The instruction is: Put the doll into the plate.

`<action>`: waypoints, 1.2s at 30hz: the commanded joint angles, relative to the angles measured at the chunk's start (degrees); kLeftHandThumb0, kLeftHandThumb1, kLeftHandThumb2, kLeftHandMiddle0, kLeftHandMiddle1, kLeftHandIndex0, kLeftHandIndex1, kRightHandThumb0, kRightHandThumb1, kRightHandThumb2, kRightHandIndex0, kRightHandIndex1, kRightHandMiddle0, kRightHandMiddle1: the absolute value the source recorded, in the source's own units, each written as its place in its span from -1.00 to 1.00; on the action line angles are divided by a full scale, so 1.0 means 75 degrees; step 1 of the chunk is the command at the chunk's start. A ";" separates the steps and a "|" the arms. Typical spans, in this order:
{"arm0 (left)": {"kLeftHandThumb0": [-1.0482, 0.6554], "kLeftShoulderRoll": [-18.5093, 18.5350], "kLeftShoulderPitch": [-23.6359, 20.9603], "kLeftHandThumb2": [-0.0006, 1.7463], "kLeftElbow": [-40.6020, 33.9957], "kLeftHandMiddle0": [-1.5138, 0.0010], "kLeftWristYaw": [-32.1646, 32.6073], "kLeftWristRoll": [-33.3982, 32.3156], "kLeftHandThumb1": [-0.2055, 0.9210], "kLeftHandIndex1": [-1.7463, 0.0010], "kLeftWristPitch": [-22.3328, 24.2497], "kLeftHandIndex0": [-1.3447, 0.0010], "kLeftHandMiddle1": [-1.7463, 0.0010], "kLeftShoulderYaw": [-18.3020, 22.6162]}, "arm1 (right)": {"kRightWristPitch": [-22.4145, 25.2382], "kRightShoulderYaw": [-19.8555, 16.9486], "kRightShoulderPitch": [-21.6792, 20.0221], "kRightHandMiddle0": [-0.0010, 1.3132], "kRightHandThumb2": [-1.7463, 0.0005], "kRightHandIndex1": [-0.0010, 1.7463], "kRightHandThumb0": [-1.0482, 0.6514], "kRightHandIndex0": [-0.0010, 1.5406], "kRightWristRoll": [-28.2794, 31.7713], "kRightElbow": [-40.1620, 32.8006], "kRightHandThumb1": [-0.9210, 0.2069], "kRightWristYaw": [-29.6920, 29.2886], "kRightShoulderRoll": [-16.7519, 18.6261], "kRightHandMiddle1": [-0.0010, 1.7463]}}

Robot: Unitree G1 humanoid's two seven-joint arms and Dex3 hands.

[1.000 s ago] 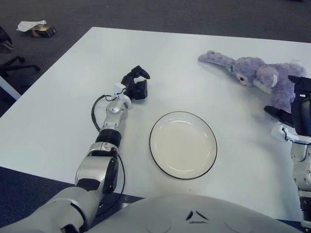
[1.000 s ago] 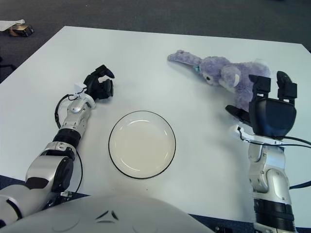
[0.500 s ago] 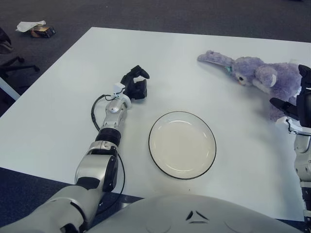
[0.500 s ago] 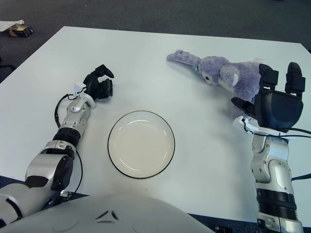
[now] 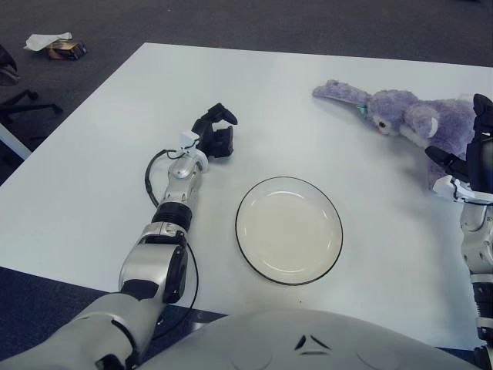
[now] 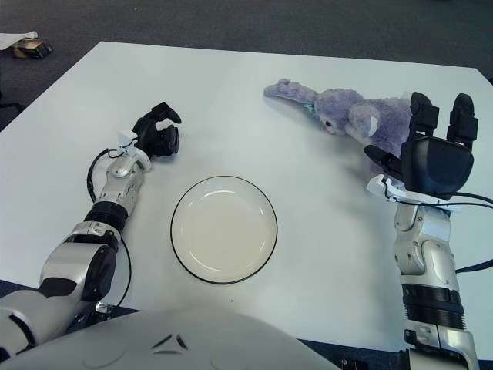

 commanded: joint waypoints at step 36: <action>-0.30 -0.0168 0.0462 0.40 0.0251 -0.65 0.0256 0.0186 0.06 -1.00 0.0376 0.18 -1.00 -0.0177 | -0.0666 0.0697 -0.1959 -1.00 0.41 -1.00 -1.00 -1.00 0.1562 0.2835 -1.00 0.0768 -0.1125 -0.63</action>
